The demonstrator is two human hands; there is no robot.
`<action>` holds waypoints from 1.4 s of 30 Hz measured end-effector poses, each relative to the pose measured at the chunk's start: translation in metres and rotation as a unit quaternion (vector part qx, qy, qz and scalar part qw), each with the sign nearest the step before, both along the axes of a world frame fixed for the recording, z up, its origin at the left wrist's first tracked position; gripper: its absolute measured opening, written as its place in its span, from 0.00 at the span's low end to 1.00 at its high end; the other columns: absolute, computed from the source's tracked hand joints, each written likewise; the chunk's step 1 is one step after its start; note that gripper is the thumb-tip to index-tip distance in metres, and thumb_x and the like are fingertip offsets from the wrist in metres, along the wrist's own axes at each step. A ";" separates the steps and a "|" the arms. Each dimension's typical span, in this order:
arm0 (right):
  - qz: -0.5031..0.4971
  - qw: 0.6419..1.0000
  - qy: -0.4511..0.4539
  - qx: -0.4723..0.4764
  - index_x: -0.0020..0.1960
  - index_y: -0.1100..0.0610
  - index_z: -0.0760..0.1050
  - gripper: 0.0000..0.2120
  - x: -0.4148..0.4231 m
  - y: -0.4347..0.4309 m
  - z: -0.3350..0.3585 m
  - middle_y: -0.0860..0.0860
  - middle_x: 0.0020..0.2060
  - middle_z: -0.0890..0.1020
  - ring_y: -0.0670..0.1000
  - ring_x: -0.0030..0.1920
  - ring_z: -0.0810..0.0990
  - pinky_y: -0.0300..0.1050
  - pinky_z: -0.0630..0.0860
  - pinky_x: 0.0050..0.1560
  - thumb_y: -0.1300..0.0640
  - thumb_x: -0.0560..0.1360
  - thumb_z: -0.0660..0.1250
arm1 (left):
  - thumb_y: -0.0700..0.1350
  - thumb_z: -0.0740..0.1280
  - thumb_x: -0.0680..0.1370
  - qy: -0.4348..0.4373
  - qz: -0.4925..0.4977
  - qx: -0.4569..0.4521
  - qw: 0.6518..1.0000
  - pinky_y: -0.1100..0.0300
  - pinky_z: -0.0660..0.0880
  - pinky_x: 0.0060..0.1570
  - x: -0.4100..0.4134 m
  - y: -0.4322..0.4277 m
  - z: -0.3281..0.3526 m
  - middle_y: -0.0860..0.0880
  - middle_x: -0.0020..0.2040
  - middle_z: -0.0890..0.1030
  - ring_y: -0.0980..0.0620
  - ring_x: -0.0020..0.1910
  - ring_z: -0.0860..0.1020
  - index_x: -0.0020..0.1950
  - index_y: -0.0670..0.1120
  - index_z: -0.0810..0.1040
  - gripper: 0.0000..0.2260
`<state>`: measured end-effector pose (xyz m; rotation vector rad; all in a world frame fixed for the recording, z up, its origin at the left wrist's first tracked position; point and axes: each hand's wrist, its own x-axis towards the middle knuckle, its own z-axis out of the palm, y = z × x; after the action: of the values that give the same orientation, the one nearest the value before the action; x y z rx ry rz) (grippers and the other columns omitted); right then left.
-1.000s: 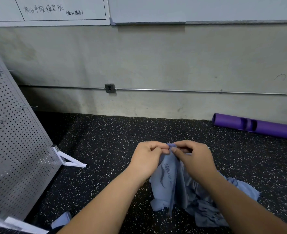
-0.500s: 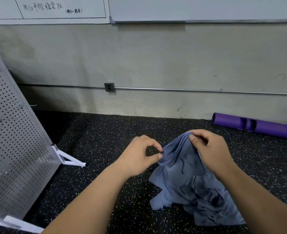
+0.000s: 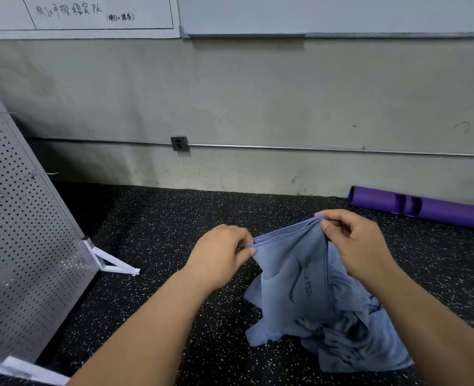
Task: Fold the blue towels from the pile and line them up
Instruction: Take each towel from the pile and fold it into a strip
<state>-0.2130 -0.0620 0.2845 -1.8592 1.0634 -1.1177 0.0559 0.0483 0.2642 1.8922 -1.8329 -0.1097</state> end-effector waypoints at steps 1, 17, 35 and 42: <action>0.007 1.000 0.012 -0.003 0.57 0.48 0.85 0.11 -0.002 -0.001 -0.001 0.44 0.46 0.87 0.46 0.47 0.85 0.43 0.83 0.54 0.62 0.82 0.71 | 0.55 0.72 0.80 0.028 -0.001 -0.005 1.000 0.51 0.78 0.50 0.002 0.000 0.000 0.60 0.45 0.82 0.57 0.47 0.78 0.49 0.57 0.80 0.05; 0.059 0.984 0.157 -0.053 0.45 0.47 0.87 0.12 -0.013 -0.001 0.001 0.38 0.39 0.87 0.40 0.41 0.86 0.30 0.79 0.47 0.65 0.72 0.80 | 0.50 0.76 0.79 0.125 0.000 -0.076 0.989 0.55 0.79 0.50 0.017 0.005 0.014 0.60 0.43 0.83 0.58 0.45 0.81 0.47 0.56 0.84 0.02; 0.037 0.969 0.237 -0.059 0.46 0.43 0.85 0.09 -0.009 -0.001 0.000 0.38 0.40 0.85 0.35 0.44 0.82 0.27 0.75 0.46 0.57 0.75 0.79 | 0.51 0.77 0.77 0.068 0.028 -0.088 0.993 0.52 0.80 0.48 0.018 0.004 0.011 0.61 0.43 0.83 0.60 0.43 0.81 0.47 0.57 0.85 0.02; 0.034 0.983 0.174 -0.039 0.46 0.45 0.84 0.07 -0.003 -0.001 -0.001 0.41 0.40 0.86 0.38 0.42 0.83 0.31 0.78 0.45 0.58 0.76 0.77 | 0.47 0.79 0.76 0.121 0.033 -0.070 0.990 0.53 0.81 0.48 0.018 0.002 0.011 0.62 0.40 0.84 0.60 0.41 0.82 0.45 0.56 0.83 0.06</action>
<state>-0.2156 -0.0632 0.2838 -2.1907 1.1494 -0.8232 0.0738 0.0508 0.2756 1.7563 -1.5731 -0.1743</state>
